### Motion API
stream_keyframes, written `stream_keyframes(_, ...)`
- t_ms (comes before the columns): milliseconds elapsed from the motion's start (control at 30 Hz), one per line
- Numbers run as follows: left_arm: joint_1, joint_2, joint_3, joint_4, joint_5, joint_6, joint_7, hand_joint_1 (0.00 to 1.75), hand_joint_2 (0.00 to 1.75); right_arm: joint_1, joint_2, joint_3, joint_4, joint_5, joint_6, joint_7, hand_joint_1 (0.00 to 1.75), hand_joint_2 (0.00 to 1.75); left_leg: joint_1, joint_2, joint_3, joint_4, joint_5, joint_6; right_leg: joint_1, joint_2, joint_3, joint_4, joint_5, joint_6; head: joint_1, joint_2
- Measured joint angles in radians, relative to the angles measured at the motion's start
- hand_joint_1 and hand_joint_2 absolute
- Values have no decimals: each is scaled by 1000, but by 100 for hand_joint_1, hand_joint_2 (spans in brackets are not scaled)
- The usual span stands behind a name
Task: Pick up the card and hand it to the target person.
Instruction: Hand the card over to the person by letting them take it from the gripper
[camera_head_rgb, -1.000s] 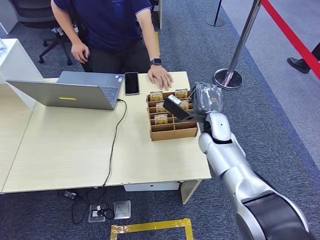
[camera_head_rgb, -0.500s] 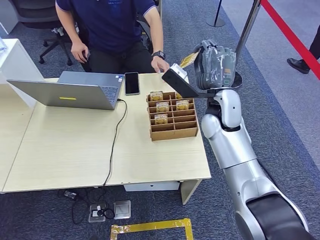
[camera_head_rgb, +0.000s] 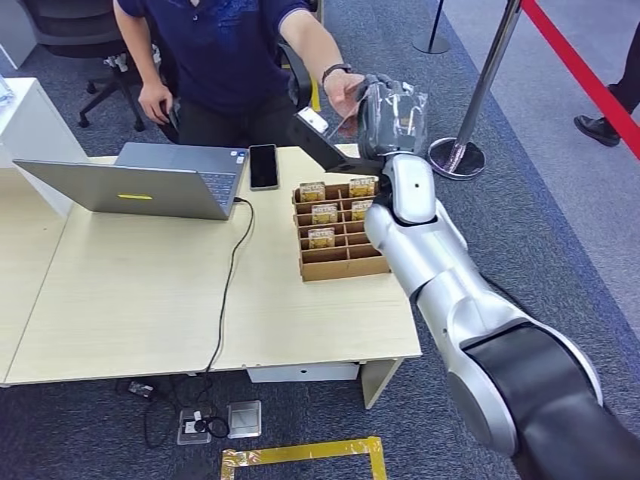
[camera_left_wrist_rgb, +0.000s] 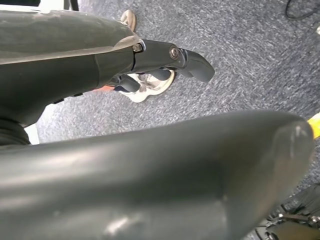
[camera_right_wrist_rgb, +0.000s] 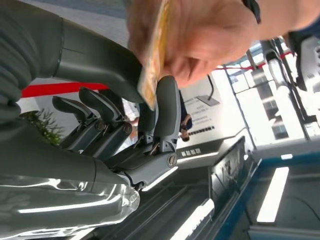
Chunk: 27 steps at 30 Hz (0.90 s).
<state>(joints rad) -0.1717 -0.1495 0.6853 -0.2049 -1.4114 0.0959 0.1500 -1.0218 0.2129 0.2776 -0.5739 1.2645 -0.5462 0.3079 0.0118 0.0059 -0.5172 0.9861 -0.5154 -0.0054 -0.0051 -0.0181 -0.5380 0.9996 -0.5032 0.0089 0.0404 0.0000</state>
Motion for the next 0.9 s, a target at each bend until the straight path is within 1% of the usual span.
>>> stream_keyframes(233,0,-2,-2,0,-7,1,5,0,0,-19,5,18,143,66,-7,51,175,175,0,0,0,0,0,0,0,0,0,0,0,0,1,0)
stream_keyframes(567,-3,-10,-16,1,-25,-1,24,0,0,-15,-19,39,225,135,-41,86,175,175,0,0,-2,1,0,0,0,0,-2,0,0,0,0,0)
stream_keyframes(600,-4,-11,-17,1,-26,-2,25,0,0,-15,-20,39,230,138,-44,86,162,175,0,0,-2,1,0,0,0,0,-3,0,0,0,0,0)
stream_keyframes(700,-5,-13,-18,2,-26,0,31,0,0,-15,-23,42,242,147,-51,86,31,175,0,0,-3,1,0,0,0,0,-3,0,0,0,0,0)
stream_keyframes(733,-5,-13,-18,2,-26,1,33,0,0,-15,-24,42,244,149,-56,85,0,175,0,0,-3,1,0,0,0,0,-4,0,0,0,0,0)
stream_keyframes(900,-5,-14,-17,4,-25,6,37,0,0,-29,-22,41,252,138,-75,61,0,175,0,0,-3,1,0,0,0,0,-4,0,0,0,0,0)
